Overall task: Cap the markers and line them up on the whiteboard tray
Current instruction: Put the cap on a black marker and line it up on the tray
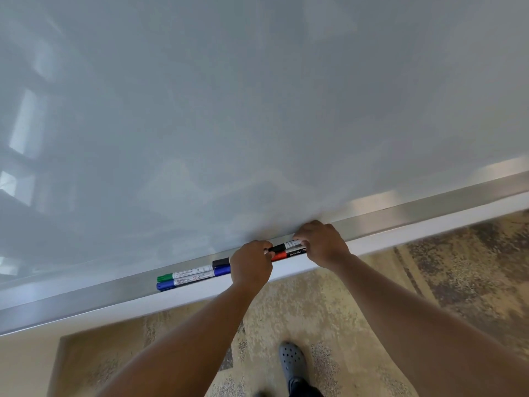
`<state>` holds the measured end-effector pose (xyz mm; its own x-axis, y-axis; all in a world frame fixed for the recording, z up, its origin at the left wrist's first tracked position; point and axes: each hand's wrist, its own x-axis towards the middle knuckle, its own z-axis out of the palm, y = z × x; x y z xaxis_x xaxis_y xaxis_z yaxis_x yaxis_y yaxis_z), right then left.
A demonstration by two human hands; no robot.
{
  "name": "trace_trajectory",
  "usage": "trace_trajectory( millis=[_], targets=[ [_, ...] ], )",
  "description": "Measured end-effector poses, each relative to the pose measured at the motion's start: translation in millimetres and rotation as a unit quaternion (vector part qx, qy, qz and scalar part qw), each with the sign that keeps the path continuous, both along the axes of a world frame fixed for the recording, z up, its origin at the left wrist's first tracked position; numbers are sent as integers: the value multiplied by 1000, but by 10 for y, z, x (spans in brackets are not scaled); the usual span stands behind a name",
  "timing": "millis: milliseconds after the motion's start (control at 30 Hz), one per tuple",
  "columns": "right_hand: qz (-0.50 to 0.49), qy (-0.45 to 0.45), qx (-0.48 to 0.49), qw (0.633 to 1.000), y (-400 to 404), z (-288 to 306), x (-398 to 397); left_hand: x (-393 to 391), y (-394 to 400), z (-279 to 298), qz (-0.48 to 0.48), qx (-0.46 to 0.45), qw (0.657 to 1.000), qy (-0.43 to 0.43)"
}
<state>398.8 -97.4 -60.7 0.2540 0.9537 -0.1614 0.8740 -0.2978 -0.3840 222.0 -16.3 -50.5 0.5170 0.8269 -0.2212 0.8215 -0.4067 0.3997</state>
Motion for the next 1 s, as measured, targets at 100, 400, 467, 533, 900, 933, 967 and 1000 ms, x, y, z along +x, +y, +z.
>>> trace_trajectory(
  millis=[100, 400, 467, 533, 900, 933, 967, 1000],
  targets=[
    [0, 16, -8, 1000, -36, -39, -1, -4, 1, -22, -8, 17, 1000, 0],
    [10, 4, 2, 1000, -36, -29, -52, -49, -14, -51, -29, 23, 999, -13],
    [7, 0, 9, 1000, -45, -42, -60, -74, -18, -47, -31, 33, 999, -11],
    [9, -3, 12, 1000, -54, -52, -75, -119, -5, -40, -31, 48, 998, -3],
    [17, -3, 20, 1000, -43, -74, -211, -359, 57, -40, -14, 50, 998, 28],
    [18, -5, 20, 1000, -40, -72, -220, -357, 56, -39, -13, 49, 998, 28],
    [18, -5, 20, 1000, -36, -70, -228, -353, 55, -36, -10, 48, 998, 26],
    [19, -4, 20, 1000, -34, -66, -236, -349, 51, -33, -5, 46, 999, 24]
  ],
)
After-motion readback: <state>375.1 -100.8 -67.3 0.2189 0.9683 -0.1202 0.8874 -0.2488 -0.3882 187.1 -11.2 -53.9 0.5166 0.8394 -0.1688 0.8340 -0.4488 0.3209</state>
